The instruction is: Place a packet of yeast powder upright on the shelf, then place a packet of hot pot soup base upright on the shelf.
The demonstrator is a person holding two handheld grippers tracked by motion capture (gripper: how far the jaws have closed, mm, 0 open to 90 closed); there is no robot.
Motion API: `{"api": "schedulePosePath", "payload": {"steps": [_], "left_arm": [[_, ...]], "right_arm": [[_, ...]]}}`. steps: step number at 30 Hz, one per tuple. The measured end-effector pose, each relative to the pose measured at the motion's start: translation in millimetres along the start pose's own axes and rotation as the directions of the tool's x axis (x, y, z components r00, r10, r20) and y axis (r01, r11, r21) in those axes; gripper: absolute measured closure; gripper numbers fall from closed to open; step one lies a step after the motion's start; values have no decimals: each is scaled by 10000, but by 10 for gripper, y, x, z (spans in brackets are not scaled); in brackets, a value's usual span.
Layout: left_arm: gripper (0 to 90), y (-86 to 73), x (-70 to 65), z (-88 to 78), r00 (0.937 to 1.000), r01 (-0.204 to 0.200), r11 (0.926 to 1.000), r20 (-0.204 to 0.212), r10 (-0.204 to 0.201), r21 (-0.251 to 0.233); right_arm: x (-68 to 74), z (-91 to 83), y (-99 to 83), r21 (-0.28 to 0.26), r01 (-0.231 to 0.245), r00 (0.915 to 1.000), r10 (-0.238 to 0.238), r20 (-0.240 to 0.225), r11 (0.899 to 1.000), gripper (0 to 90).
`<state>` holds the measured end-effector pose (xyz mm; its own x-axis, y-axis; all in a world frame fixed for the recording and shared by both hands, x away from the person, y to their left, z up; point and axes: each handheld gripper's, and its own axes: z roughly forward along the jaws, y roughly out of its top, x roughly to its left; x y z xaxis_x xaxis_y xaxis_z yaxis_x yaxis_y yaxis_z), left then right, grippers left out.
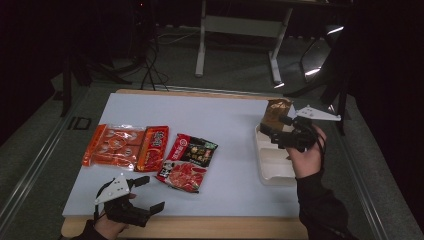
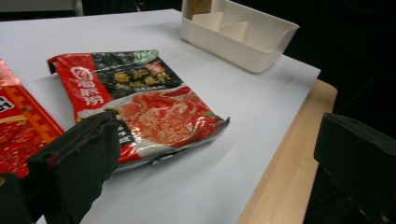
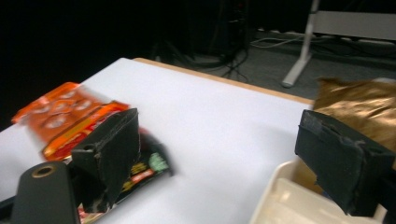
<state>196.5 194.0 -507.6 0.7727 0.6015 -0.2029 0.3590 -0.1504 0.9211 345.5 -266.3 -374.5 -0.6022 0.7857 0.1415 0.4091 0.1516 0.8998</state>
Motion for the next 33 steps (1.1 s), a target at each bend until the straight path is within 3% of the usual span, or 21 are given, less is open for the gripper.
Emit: {"api": "schedulePosePath", "payload": {"steps": [3,6,10,15,18,22,33], "left_arm": [[9,13,-7,-19,9993,-79,9999,361,81,-80],[9,24,3,-20,9993,22,10000,382,-24,60],[9,40,22,-9,9987,111,9993,497,-130,367],[9,71,41,10,9990,61,9977,439,-91,682],[10,107,68,16,9988,157,9968,456,-194,786],[10,149,95,26,9988,177,9948,441,-222,1000],[40,316,234,67,9998,137,9930,136,-154,1170]], "right_arm": [[109,-60,-100,-113,66,9990,-71,-431,9999,138],[180,-112,-204,-141,91,9980,-100,-620,9999,144],[275,-158,-337,18,616,9959,-613,-668,9981,146],[344,-193,-439,208,735,9932,-713,-918,9971,171],[418,-237,-494,171,1044,9904,-1024,-930,9944,171],[476,-306,-541,67,897,9887,-883,-1208,9959,160],[585,-467,-706,-115,1061,9858,-1067,-1293,9943,157]]}}
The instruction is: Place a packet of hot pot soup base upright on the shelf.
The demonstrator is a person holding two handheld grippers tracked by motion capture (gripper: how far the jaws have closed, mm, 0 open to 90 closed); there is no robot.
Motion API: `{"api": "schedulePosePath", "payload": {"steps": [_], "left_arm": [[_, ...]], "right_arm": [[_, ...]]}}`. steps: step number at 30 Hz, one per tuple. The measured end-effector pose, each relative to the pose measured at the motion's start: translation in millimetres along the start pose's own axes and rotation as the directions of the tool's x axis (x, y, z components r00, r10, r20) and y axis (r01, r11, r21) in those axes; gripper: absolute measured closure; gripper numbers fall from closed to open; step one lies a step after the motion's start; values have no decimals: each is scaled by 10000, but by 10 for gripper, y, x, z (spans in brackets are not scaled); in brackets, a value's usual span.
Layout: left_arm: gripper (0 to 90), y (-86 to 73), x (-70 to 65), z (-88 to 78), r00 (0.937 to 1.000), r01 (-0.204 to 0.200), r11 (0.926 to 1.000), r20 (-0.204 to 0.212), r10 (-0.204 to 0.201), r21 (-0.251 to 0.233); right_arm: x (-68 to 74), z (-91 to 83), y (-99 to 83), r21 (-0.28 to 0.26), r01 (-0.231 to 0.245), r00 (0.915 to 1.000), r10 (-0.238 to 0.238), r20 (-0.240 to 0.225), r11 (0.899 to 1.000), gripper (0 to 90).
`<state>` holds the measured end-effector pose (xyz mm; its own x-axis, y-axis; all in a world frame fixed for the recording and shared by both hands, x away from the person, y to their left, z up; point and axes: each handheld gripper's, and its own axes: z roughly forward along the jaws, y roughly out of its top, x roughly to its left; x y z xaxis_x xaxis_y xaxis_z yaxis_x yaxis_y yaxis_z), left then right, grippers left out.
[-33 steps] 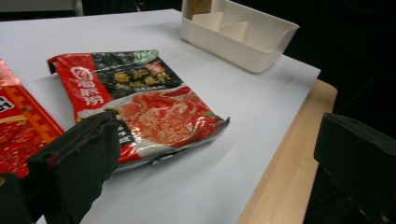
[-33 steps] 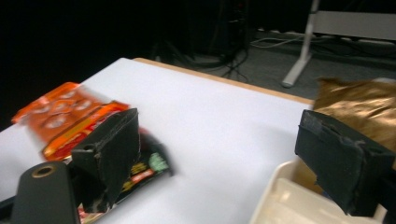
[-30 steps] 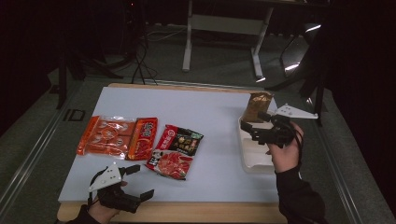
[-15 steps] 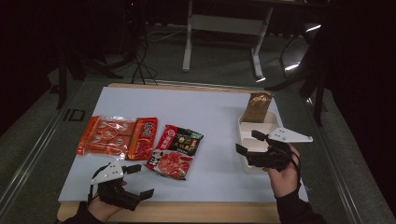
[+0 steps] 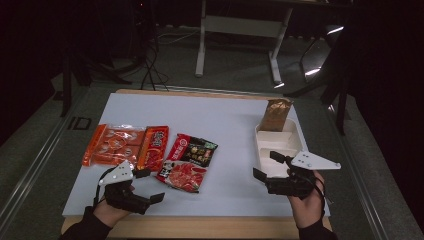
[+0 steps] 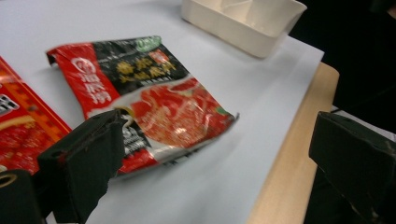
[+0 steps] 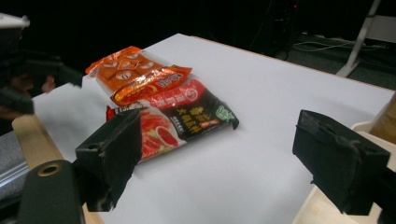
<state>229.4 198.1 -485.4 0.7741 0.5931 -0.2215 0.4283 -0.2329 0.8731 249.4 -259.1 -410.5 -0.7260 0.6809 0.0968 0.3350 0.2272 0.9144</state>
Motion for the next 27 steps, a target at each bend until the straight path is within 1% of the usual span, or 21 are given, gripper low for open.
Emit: {"api": "schedulePosePath", "payload": {"steps": [1,4,6,8,9,11,13,15,16,17,18,19,20,21,23,24,25,26,27], "left_arm": [[40,52,36,9,10000,-10,10000,-38,11,43],[53,121,85,34,9998,-20,9999,-206,23,122],[63,165,113,52,9994,-142,9998,-314,147,168],[80,203,137,68,9990,-232,9996,-385,238,145],[100,222,148,76,9986,-229,9996,-467,236,154],[121,258,178,94,9987,-192,9997,-461,199,140],[144,293,204,118,9980,-216,9995,-593,230,244],[155,327,241,152,9973,-113,9994,-719,137,341],[173,343,260,168,9967,-137,9992,-794,167,387],[216,359,275,186,9956,-183,9991,-915,217,377],[238,378,291,207,9939,-202,9990,-1073,245,408],[283,399,311,230,9924,-171,9988,-1208,226,460],[335,419,332,252,9918,-174,9986,-1259,236,507],[359,437,348,277,9890,-208,9984,-1452,283,531],[435,471,399,328,9873,-72,9980,-1579,171,628],[465,483,421,357,9852,-53,9976,-1707,172,695],[509,494,444,391,9800,-45,9956,-1979,231,941],[551,498,470,423,9779,-22,9941,-2078,248,1082],[576,497,495,446,9772,-21,9933,-2106,266,1156]], "right_arm": [[7,-12,-12,9,-3,10000,3,29,10000,157],[23,-63,-45,-148,72,10000,-72,-12,9999,153],[38,-76,-62,-204,118,9998,-120,-137,9997,147],[70,-90,-76,-166,360,9994,-360,-6,9992,146],[85,-96,-78,-68,395,9992,-394,48,9992,145],[106,-113,-81,-40,330,9995,-330,32,9994,141],[122,-136,-82,-121,360,9993,-360,-13,9993,138],[138,-152,-92,-193,455,9989,-456,-71,9988,137],[147,-157,-101,-241,426,9990,-428,-105,9988,138],[154,-158,-107,-262,344,9991,-351,-249,9991,138],[160,-157,-112,-255,330,9989,-339,-324,9991,138],[170,-159,-117,-241,325,9989,-333,-343,9992,138],[177,-160,-121,-304,309,9987,-321,-392,9991,139],[182,-163,-123,-355,284,9983,-302,-498,9990,139],[194,-166,-125,-435,282,9984,-303,-480,9987,140],[200,-168,-124,-425,285,9982,-307,-509,9987,140],[206,-169,-123,-424,300,9979,-323,-565,9987,140],[212,-172,-124,-436,333,9979,-357,-540,9985,140],[214,-174,-125,-435,366,9978,-389,-533,9984,140]]}}
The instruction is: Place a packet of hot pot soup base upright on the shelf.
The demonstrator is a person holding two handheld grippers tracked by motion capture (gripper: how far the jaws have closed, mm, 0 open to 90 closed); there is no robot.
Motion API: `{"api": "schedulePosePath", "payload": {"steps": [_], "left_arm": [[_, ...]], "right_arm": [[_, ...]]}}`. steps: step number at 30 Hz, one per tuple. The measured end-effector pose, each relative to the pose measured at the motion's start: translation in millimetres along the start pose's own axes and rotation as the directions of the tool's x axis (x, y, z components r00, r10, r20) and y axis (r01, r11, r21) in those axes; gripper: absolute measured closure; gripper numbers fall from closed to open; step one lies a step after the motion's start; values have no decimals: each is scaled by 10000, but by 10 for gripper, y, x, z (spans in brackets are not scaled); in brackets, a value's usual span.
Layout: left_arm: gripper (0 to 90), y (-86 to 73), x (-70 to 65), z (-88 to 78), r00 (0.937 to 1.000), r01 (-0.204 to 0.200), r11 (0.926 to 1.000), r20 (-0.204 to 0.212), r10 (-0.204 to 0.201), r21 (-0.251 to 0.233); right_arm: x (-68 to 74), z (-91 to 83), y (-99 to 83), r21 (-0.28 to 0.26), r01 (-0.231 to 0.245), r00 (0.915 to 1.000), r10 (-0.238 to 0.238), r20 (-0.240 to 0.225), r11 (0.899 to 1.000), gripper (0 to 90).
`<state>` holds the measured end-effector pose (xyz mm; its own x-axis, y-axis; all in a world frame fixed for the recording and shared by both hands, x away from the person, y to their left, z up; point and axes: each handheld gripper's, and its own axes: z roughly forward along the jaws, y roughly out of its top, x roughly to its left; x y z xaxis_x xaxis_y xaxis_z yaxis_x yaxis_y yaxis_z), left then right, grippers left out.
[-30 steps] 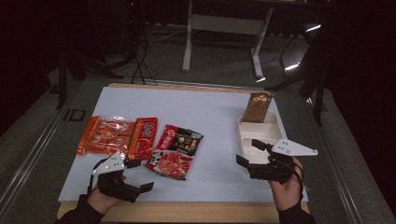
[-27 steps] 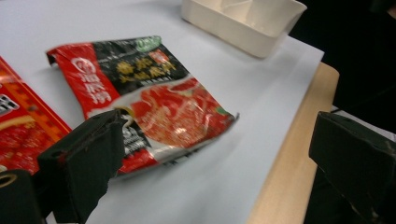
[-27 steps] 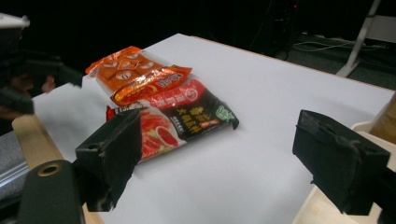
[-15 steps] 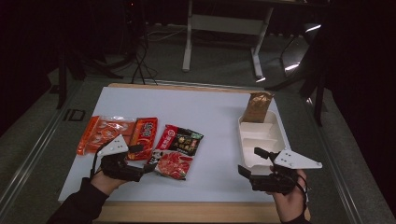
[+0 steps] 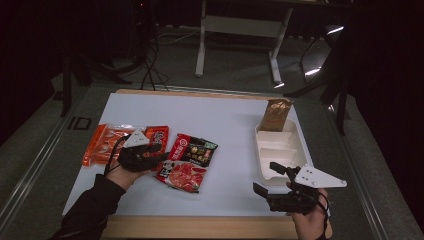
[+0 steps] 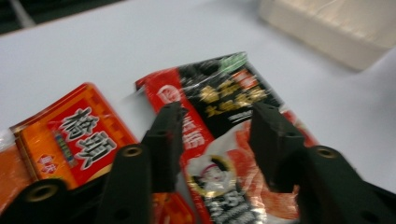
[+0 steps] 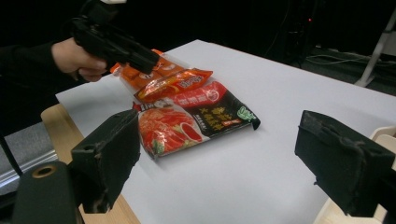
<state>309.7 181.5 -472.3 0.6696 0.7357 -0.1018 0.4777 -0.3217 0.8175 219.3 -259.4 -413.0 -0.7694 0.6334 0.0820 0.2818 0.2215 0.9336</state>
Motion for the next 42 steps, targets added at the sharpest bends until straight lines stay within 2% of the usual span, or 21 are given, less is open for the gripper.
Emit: {"api": "schedulePosePath", "payload": {"steps": [5,8,10,13,16,19,22,24,26,33,34,39,42], "left_arm": [[742,-47,83,166,9975,-11,9957,-700,76,922],[786,-89,130,253,9947,-35,9922,-1013,163,1250],[830,-106,161,304,9940,121,9896,-1094,37,1431],[885,-123,183,379,9918,75,9841,-1267,153,1773],[899,-144,198,457,9927,218,9769,-1202,41,2128],[899,-167,195,530,9911,93,9688,-1307,239,2475],[899,-188,192,601,9925,58,9601,-1191,287,2794],[899,-196,179,644,9954,10,9543,-920,278,2987],[899,-197,160,675,9945,-66,9490,-969,390,3151],[900,-198,129,699,9951,-66,9440,-910,388,3300],[900,-195,104,697,9960,-131,9415,-788,420,3369],[900,-193,19,702,9981,-307,9392,-390,468,3421],[900,-204,-67,721,9983,-517,9326,-74,581,3572]], "right_arm": [[-29,11,-18,73,-129,9999,130,-97,9999,142],[-37,32,-33,172,-160,9997,163,-208,9997,142],[-33,44,-38,202,-144,9996,149,-251,9997,142],[-26,46,-37,198,-69,9996,75,-271,9998,142],[-31,43,-34,176,-151,9993,156,-327,9997,142],[-38,45,-38,177,-155,9993,161,-325,9997,142],[-46,52,-42,215,-186,9993,193,-325,9996,142],[-49,56,-43,228,-193,9991,201,-364,9996,142],[-51,61,-45,246,-170,9993,179,-339,9996,142],[-57,67,-53,291,-194,9991,204,-368,9994,142],[-58,66,-53,288,-185,9992,195,-361,9994,142],[-66,71,-58,315,-206,9991,218,-370,9993,142],[-71,69,-58,330,-222,9991,234,-348,9992,142]]}}
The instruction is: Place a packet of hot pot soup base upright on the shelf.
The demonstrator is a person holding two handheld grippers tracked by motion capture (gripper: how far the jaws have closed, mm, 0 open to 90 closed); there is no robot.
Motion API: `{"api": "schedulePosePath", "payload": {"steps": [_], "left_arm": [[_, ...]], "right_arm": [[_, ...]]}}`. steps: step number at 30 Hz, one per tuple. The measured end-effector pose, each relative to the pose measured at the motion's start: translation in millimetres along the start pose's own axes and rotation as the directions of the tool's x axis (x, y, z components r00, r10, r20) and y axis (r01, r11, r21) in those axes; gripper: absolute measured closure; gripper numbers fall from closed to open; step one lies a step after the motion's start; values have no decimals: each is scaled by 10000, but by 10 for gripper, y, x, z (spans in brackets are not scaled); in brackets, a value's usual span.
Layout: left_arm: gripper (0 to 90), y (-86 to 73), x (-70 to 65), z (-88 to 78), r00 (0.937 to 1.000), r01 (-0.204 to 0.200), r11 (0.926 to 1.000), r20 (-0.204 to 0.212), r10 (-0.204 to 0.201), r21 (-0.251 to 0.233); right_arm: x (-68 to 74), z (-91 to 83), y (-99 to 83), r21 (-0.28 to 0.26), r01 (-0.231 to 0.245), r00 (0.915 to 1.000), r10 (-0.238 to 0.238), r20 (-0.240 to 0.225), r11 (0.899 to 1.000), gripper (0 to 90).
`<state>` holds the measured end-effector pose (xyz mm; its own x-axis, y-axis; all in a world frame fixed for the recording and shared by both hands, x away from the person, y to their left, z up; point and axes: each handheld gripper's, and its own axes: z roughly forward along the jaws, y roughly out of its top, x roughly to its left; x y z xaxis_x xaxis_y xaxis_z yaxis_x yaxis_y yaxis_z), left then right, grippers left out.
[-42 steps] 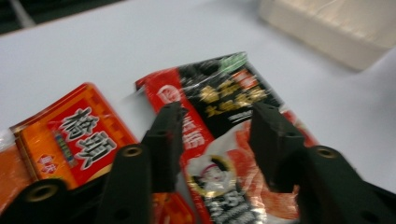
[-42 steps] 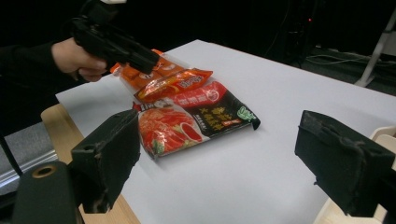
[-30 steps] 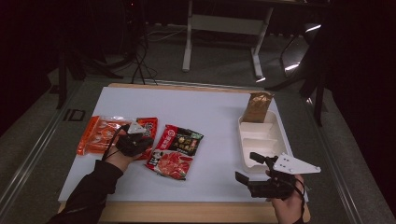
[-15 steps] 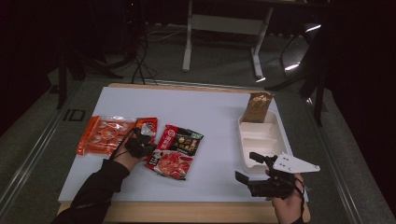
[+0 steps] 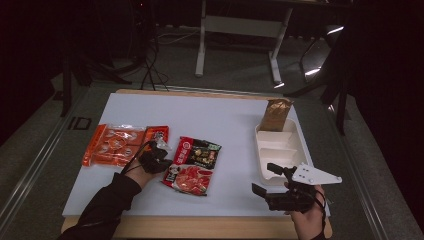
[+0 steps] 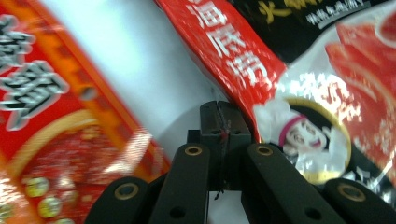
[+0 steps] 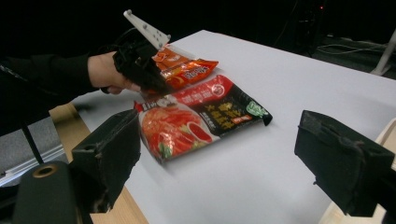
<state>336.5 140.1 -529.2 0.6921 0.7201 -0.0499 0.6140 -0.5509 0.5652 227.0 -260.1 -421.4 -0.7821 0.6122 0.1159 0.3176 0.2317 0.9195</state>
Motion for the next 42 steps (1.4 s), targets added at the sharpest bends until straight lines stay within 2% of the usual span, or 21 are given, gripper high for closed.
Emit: {"api": "schedulePosePath", "payload": {"steps": [3,15,18,28,34,39,42], "left_arm": [[900,-5,-75,21,9995,-258,9996,207,255,116],[900,32,-241,56,9963,-554,9983,673,540,182],[900,49,-324,73,9941,-729,9972,813,714,162],[900,112,-440,117,9885,-1020,9946,1147,990,202],[900,150,-476,145,9877,-1054,9943,1184,1025,181],[898,148,-447,135,9875,-970,9952,1264,945,133],[897,176,-369,62,9931,-542,9985,1039,546,-65]], "right_arm": [[-4,1,-3,20,-7,10000,7,18,10000,142],[-3,7,-4,43,-9,10000,9,24,10000,142],[-3,5,-5,61,10,10000,-11,25,10000,142],[-6,11,-15,120,-6,10000,6,-3,9999,142],[6,28,-17,179,64,10000,-63,-21,9998,142],[17,32,-19,216,172,9998,-173,38,9996,142],[10,30,-21,213,191,9998,-192,62,9996,142]]}}
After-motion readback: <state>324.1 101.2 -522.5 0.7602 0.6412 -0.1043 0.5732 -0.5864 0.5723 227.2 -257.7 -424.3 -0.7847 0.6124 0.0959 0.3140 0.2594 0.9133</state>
